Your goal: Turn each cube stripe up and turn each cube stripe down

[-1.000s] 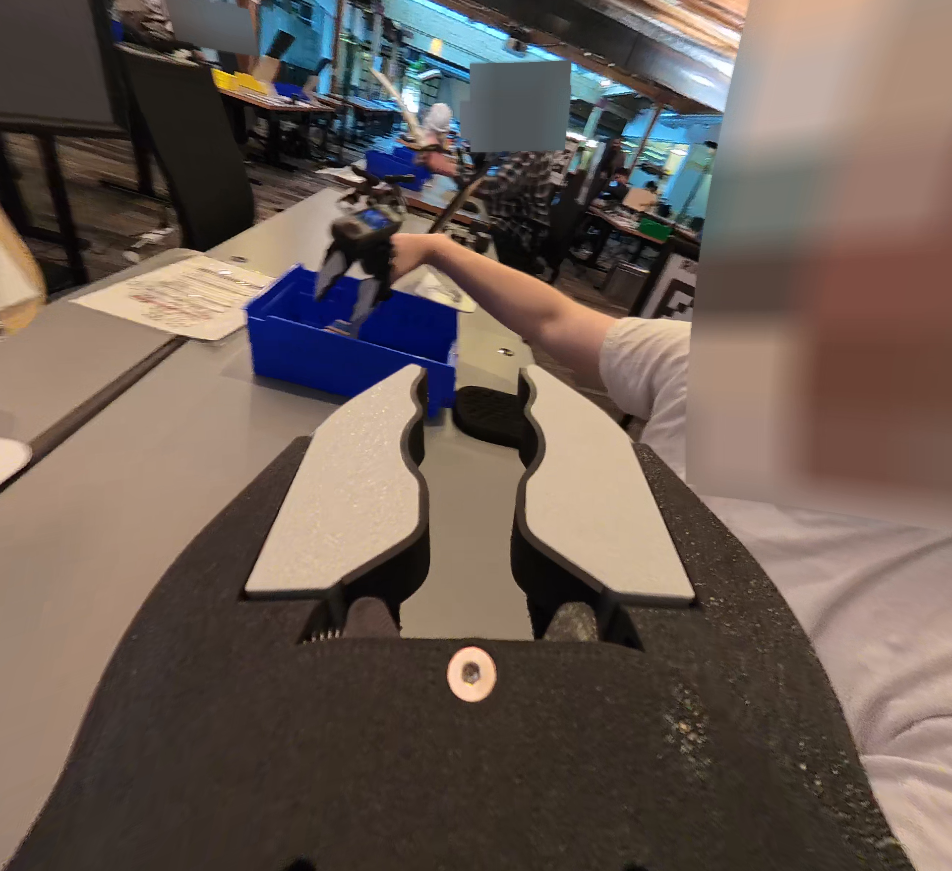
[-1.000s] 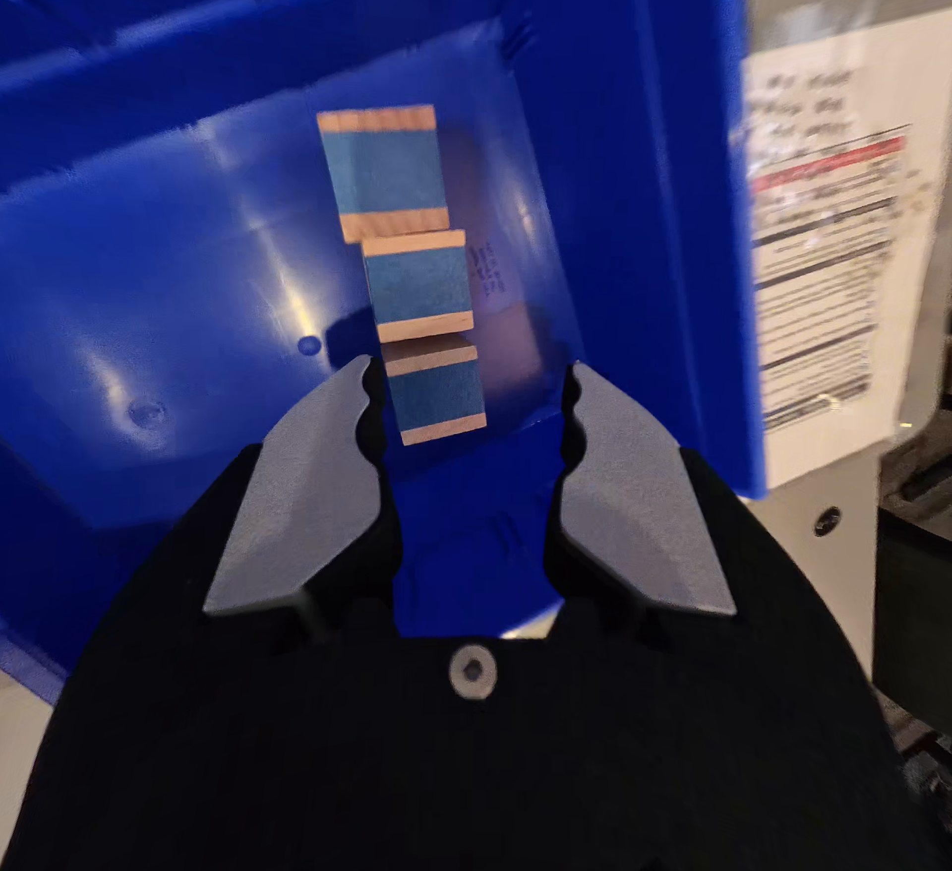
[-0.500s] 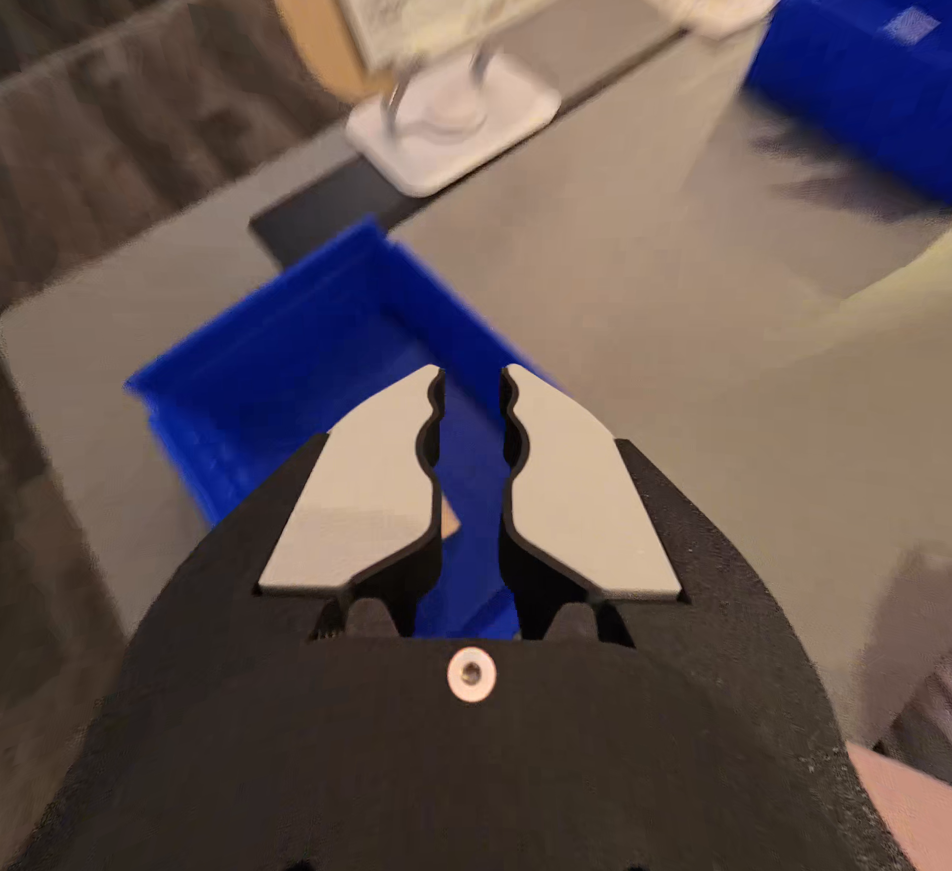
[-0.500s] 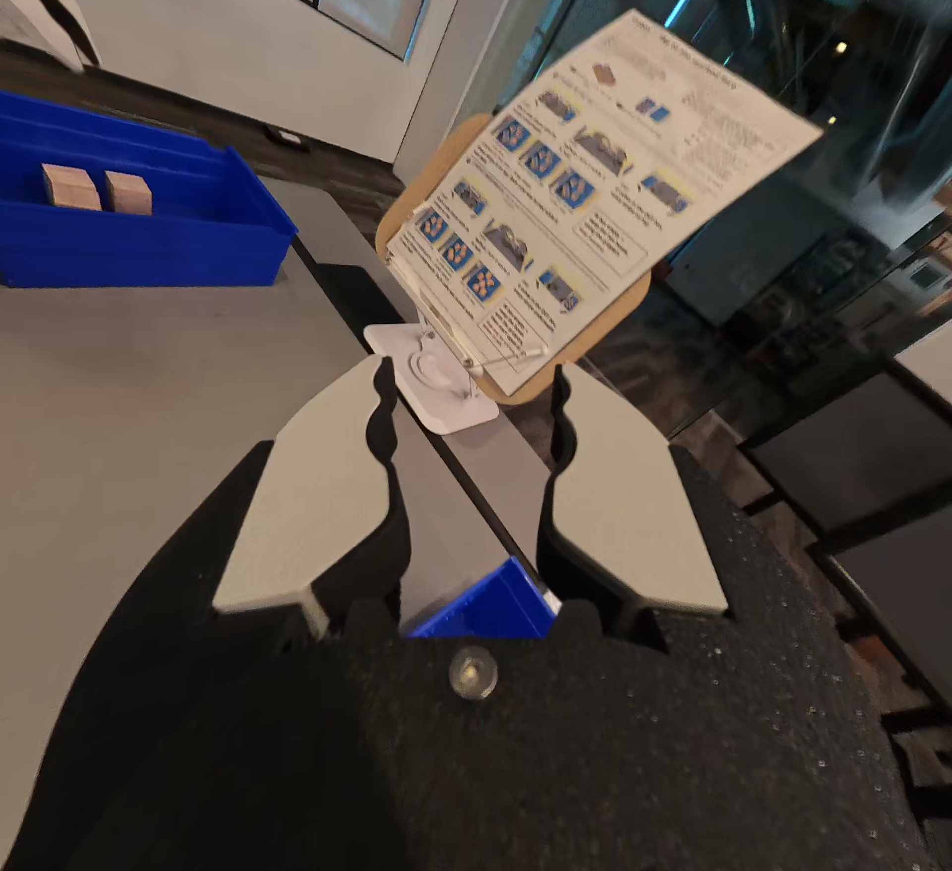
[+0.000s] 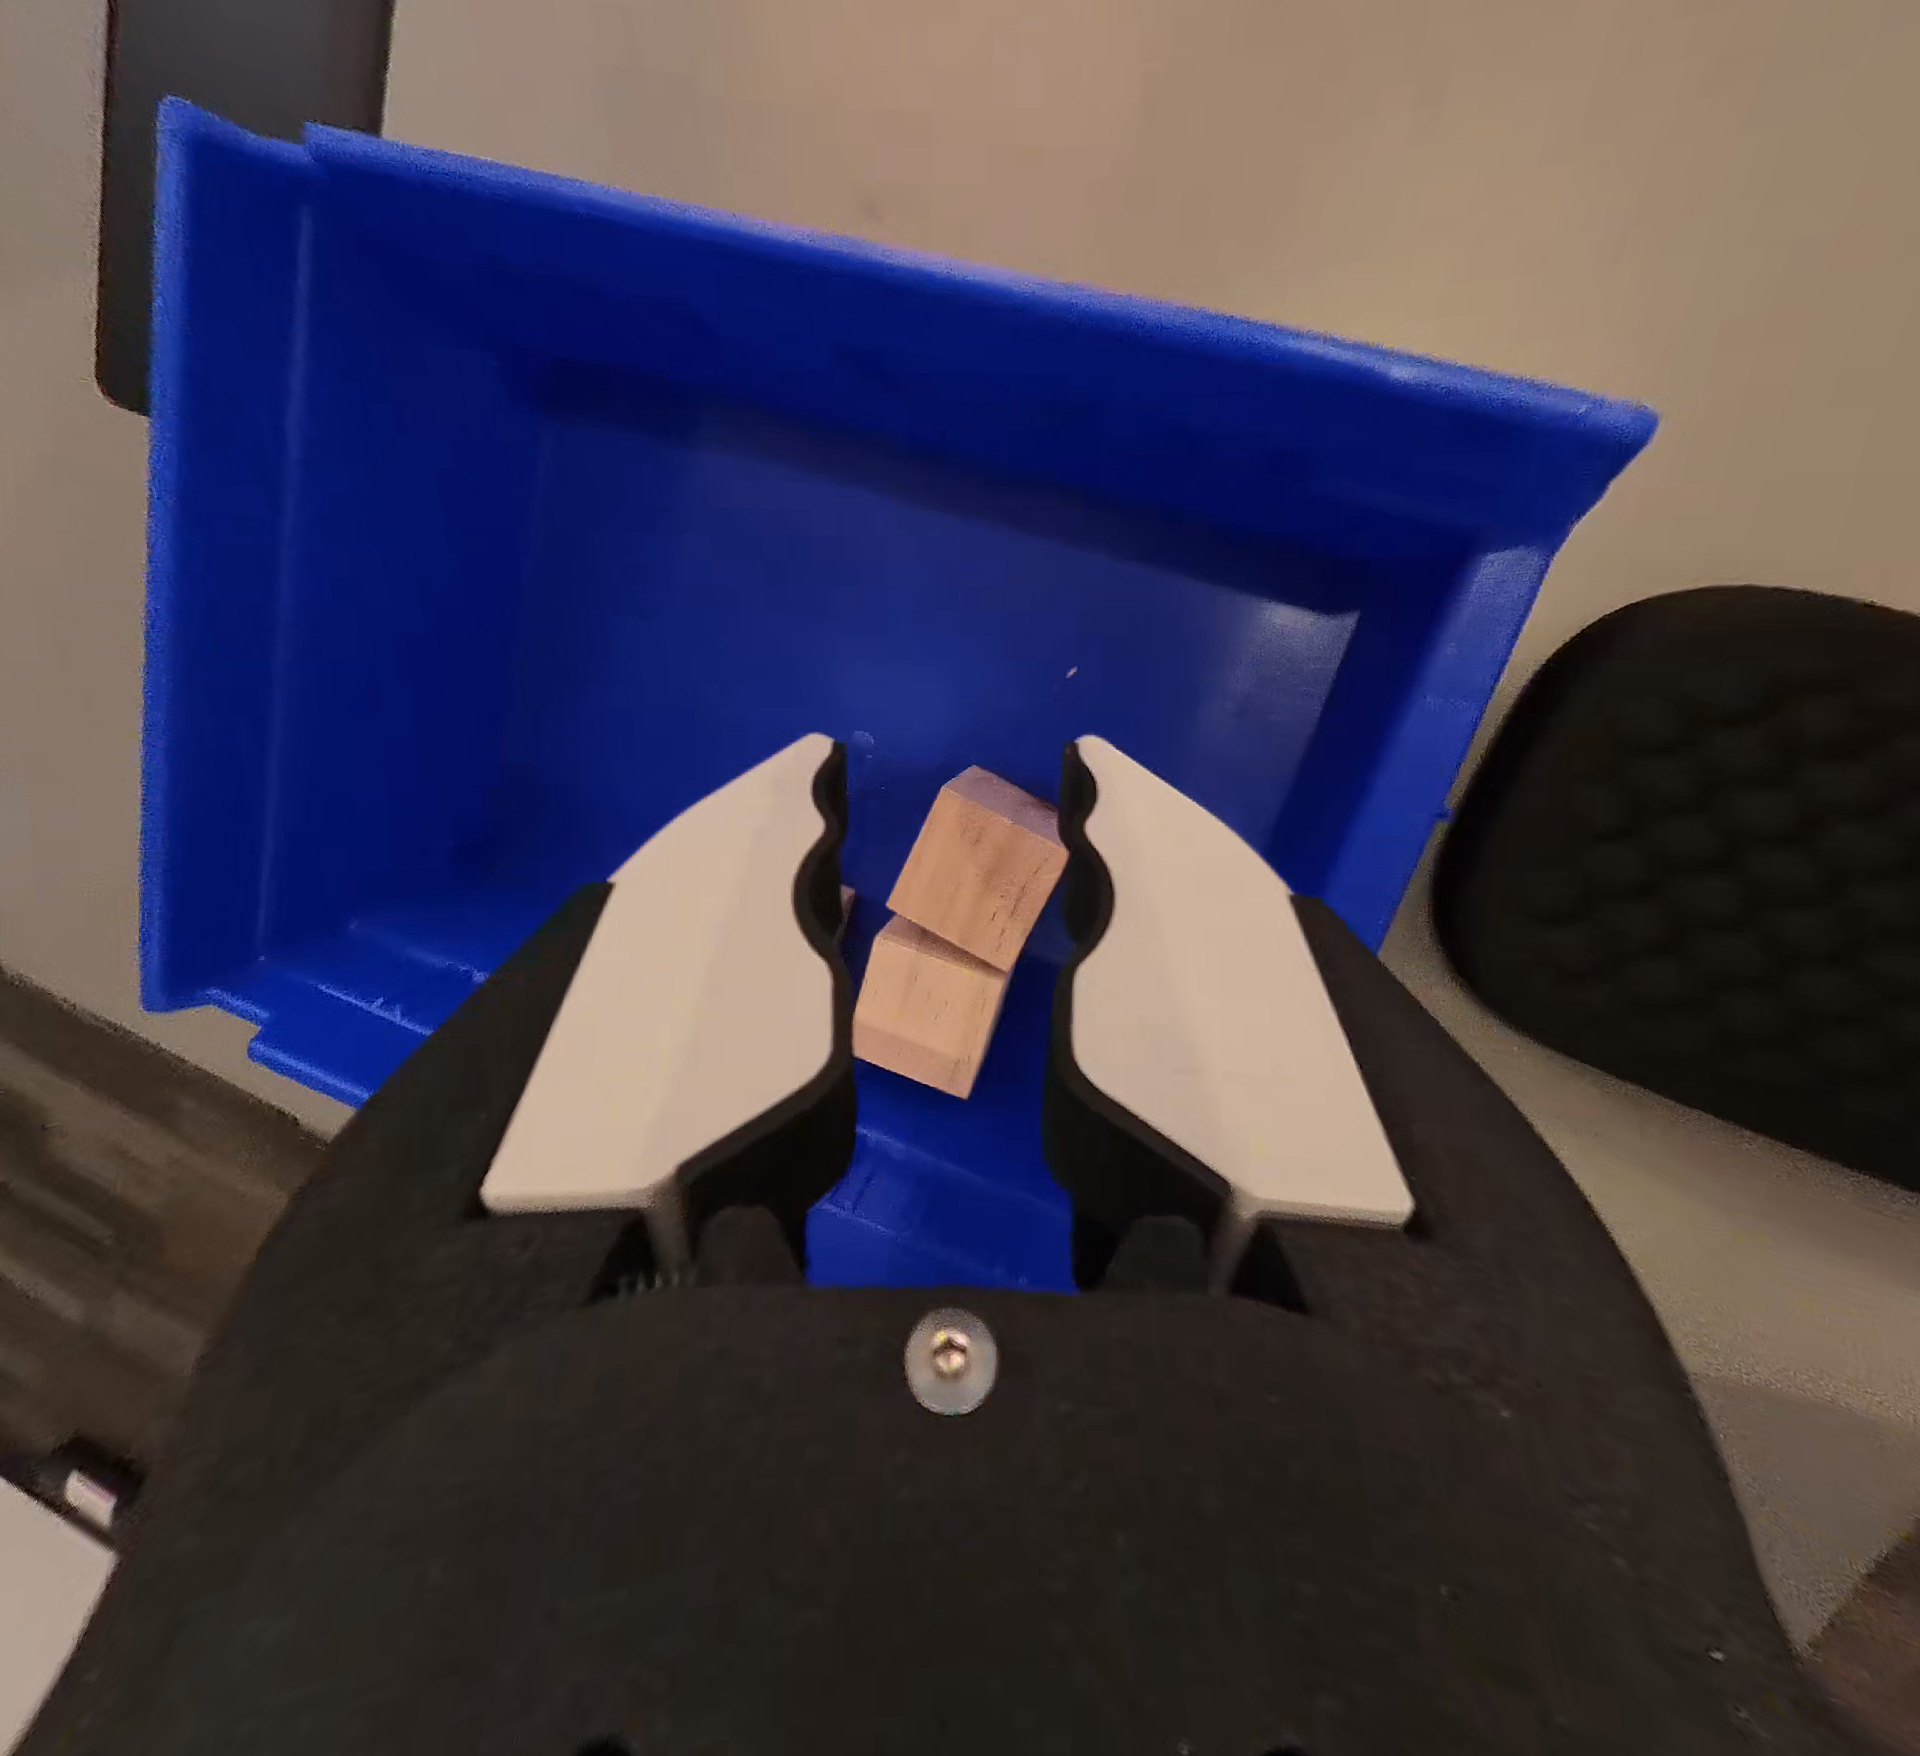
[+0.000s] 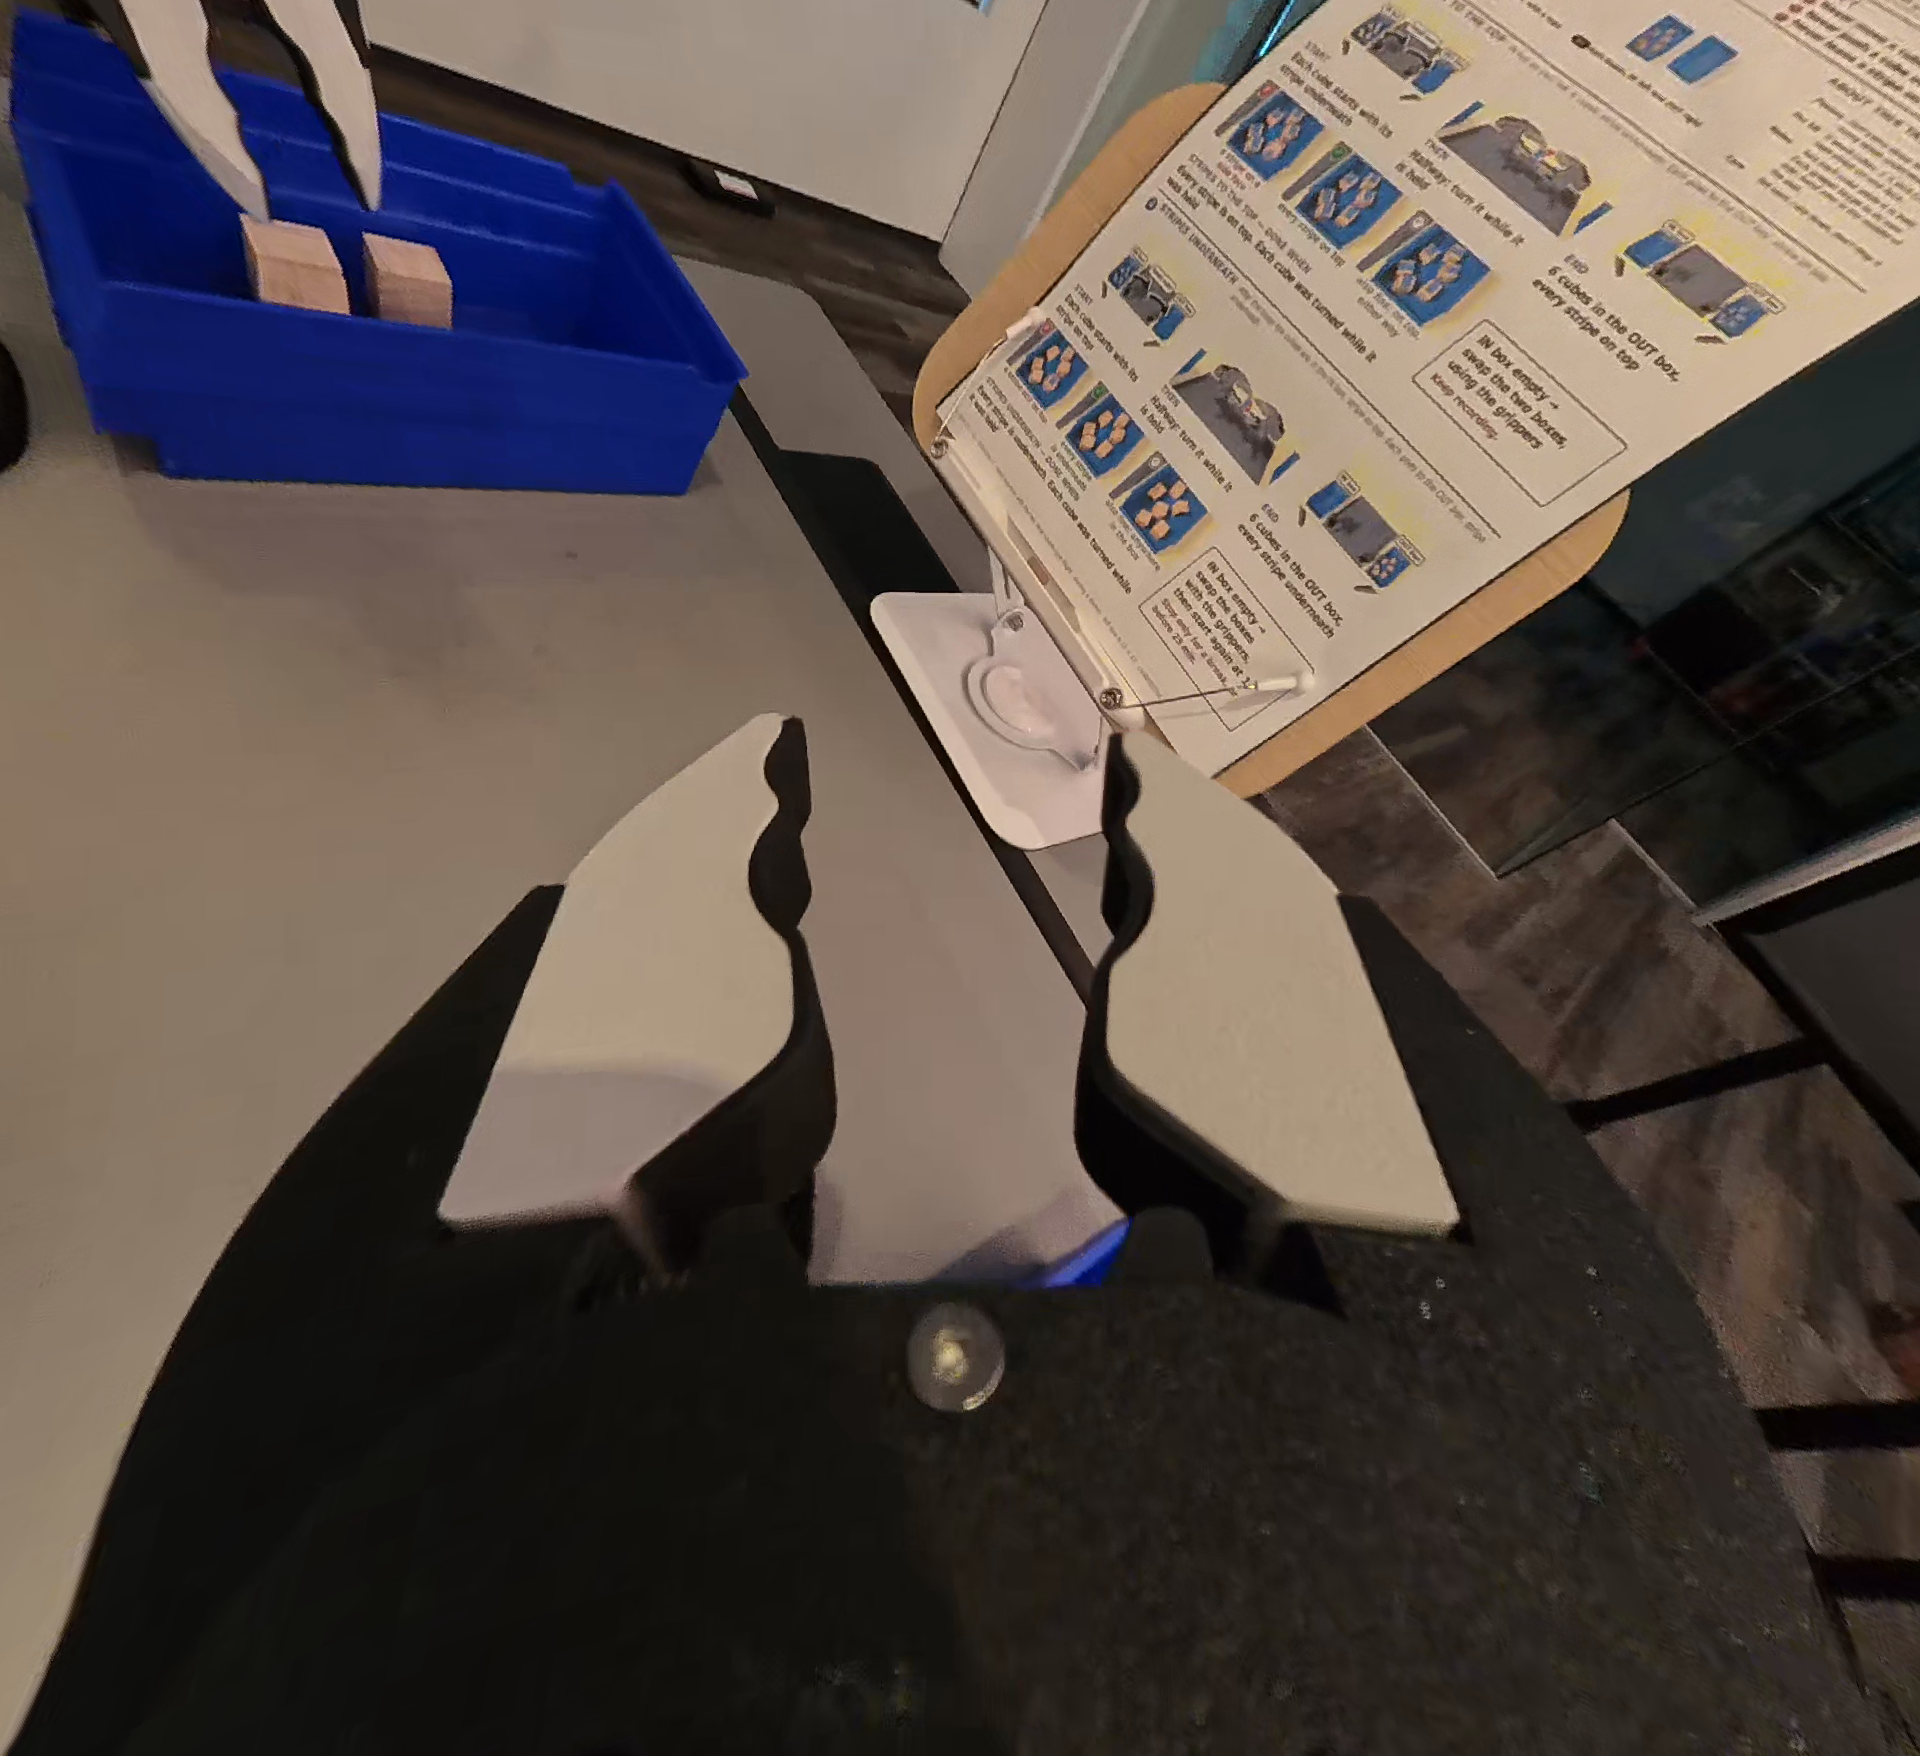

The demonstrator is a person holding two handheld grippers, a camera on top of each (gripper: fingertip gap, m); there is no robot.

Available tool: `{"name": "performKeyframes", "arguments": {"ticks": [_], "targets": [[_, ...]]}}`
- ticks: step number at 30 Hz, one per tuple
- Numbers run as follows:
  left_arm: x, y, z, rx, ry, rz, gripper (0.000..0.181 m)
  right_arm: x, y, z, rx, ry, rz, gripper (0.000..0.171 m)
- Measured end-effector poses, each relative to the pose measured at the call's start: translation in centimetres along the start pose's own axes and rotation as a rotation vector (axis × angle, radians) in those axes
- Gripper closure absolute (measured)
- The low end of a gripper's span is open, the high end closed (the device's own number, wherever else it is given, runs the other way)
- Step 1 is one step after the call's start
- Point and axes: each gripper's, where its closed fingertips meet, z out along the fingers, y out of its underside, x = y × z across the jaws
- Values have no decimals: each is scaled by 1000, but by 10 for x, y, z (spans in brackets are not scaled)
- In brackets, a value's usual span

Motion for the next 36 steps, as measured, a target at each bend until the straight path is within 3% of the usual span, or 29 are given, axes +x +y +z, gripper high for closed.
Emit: {"name": "performKeyframes", "arguments": {"ticks": [1,4,9,14,16,22,25,29,33,36], "targets": [[1,9,3,-26,6,20,136,1,0,1,5,3,-5,118],[-3,45,16,-200,-19,71,121,4,0,-1,21,12,-2,119],[4,62,39,-262,40,91,112,7,1,-7,52,0,28,119],[8,71,62,-314,70,128,119,10,6,-8,58,-6,49,120],[12,75,67,-335,102,127,130,12,9,-8,52,-8,58,120],[7,71,49,-356,88,92,133,17,13,-8,55,-12,81,121],[-15,27,12,-155,-31,34,133,17,10,-5,58,-10,92,122],[-22,-79,-61,396,-118,-46,133,4,-7,8,99,-46,115,122],[20,-175,-119,988,178,-188,134,-46,-51,28,231,-164,20,113],[40,-217,-126,1197,463,-328,134,-107,-76,40,285,-327,-82,102]]}}
